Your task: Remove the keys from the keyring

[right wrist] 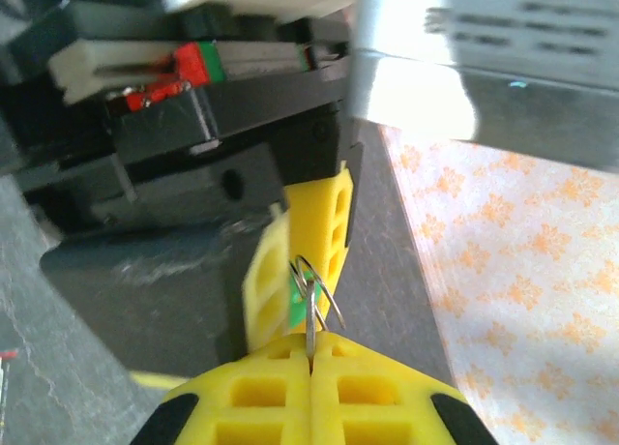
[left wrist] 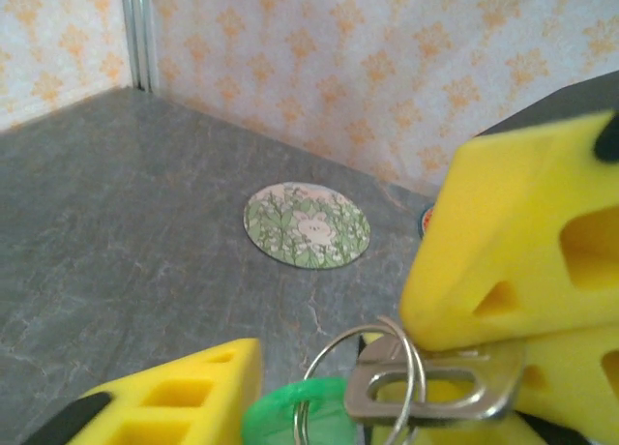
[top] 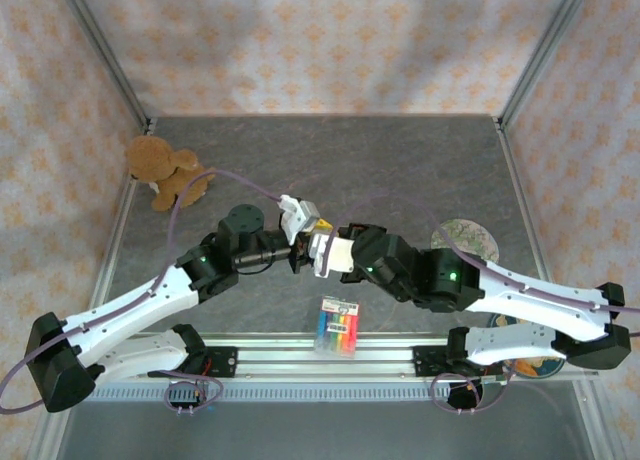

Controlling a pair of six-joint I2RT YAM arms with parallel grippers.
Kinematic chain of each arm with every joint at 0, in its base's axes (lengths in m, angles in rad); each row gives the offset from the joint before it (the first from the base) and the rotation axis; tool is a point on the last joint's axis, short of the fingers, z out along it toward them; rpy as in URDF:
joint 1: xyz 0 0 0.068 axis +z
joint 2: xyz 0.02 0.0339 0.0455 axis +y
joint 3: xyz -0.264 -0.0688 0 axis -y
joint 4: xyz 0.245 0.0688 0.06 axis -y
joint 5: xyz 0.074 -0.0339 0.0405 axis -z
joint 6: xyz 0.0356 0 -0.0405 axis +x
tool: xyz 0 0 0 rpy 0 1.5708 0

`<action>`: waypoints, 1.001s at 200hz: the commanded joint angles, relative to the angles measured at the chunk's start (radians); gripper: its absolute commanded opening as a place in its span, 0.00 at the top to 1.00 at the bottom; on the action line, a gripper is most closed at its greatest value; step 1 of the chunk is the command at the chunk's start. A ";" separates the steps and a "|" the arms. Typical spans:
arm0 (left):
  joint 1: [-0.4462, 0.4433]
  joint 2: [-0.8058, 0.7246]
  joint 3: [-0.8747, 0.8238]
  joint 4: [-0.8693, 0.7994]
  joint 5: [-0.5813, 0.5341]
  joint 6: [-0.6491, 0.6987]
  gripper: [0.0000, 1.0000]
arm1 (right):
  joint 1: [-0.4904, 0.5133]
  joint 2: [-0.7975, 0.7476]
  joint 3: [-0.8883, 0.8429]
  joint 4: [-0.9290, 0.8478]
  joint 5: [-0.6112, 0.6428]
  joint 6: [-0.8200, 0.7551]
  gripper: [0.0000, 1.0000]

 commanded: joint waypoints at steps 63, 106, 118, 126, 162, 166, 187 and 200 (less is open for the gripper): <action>-0.052 -0.101 0.006 0.096 0.030 0.041 0.38 | -0.087 -0.033 -0.024 0.189 -0.079 0.121 1.00; -0.050 -0.182 -0.049 0.091 -0.076 0.028 0.32 | -0.106 -0.071 -0.056 0.199 -0.111 0.170 1.00; -0.050 -0.202 -0.056 0.076 -0.098 0.026 0.32 | -0.114 -0.088 -0.068 0.204 -0.130 0.190 1.00; -0.050 -0.215 -0.063 0.071 -0.111 0.021 0.32 | -0.122 -0.100 -0.072 0.206 -0.150 0.206 1.00; -0.033 -0.260 -0.072 0.047 -0.157 -0.008 0.35 | -0.193 -0.156 -0.109 0.237 -0.282 0.304 1.00; -0.028 -0.262 -0.068 0.040 -0.160 -0.014 0.35 | -0.201 -0.160 -0.112 0.243 -0.293 0.319 1.00; 0.009 -0.255 -0.040 0.007 -0.209 -0.074 0.35 | -0.255 -0.172 -0.133 0.272 -0.372 0.390 1.00; 0.047 -0.248 -0.017 -0.023 -0.238 -0.123 0.34 | -0.285 -0.172 -0.148 0.294 -0.396 0.433 1.00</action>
